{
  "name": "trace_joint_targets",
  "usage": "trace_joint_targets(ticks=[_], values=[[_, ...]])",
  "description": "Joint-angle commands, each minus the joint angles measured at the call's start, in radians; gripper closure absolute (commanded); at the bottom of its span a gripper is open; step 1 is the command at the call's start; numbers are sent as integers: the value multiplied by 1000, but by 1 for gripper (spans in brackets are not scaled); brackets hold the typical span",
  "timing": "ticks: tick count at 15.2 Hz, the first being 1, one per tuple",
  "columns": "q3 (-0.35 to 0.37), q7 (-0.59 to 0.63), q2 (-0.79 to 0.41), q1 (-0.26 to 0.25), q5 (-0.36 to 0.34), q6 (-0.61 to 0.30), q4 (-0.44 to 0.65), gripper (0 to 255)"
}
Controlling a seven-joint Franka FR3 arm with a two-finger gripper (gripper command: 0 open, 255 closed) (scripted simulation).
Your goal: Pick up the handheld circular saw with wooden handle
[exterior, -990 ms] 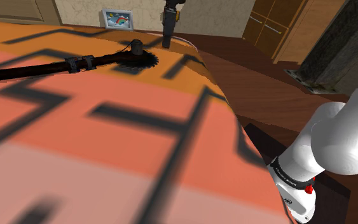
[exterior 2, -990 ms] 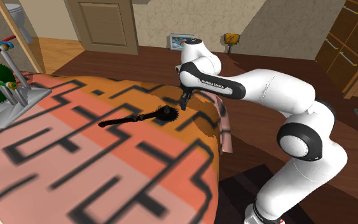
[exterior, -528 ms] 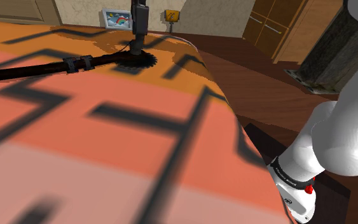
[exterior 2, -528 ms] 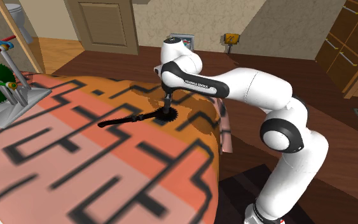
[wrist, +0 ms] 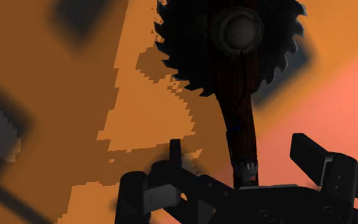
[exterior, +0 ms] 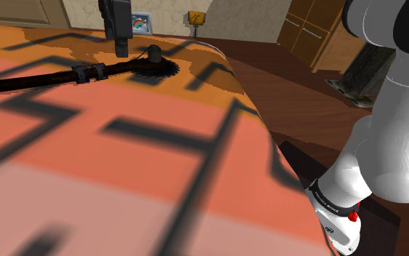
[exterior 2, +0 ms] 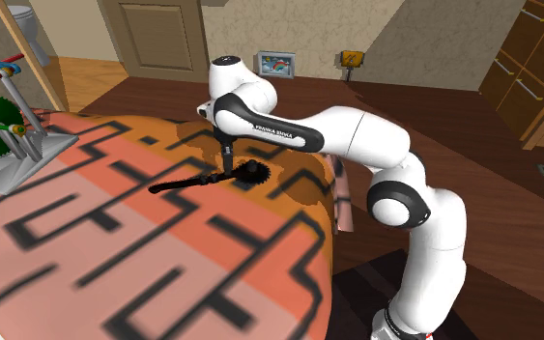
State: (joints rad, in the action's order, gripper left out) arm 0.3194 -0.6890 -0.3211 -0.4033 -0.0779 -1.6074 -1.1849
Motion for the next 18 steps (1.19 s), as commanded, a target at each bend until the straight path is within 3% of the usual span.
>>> trace_joint_targets(ticks=[1,3,10,12,13,18], values=[[20,-21,-57,-40,-22,33,90,0],[29,-35,-90,-63,-34,53,142,0],[29,-40,-35,-36,-15,-81,-45,0],[29,-40,-35,-36,-15,-81,-45,0],[29,-41,-37,-36,-15,-79,-42,255],[29,-41,-37,-36,-15,-79,-42,255]])
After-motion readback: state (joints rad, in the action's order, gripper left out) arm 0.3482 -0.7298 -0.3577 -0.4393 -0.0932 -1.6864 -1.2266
